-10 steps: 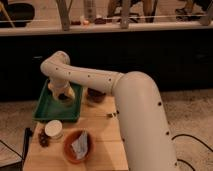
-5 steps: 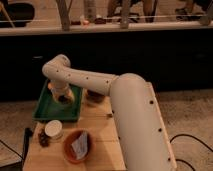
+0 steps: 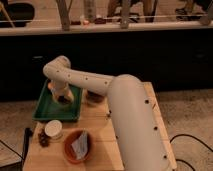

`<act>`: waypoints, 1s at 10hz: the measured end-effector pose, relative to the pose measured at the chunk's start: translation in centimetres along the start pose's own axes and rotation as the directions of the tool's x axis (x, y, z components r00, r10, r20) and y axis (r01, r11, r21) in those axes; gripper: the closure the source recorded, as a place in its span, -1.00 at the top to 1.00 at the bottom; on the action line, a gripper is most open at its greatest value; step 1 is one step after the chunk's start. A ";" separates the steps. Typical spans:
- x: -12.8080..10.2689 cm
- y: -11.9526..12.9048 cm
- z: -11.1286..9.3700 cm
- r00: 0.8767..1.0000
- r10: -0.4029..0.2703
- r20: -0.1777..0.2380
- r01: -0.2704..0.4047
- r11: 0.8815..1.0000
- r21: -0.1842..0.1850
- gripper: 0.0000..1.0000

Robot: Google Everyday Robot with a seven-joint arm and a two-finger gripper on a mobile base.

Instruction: Stack cups into tray

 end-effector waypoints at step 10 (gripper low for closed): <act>0.4 -0.2 0.4 1.000 -0.003 0.012 0.002 1.000 0.008 0.60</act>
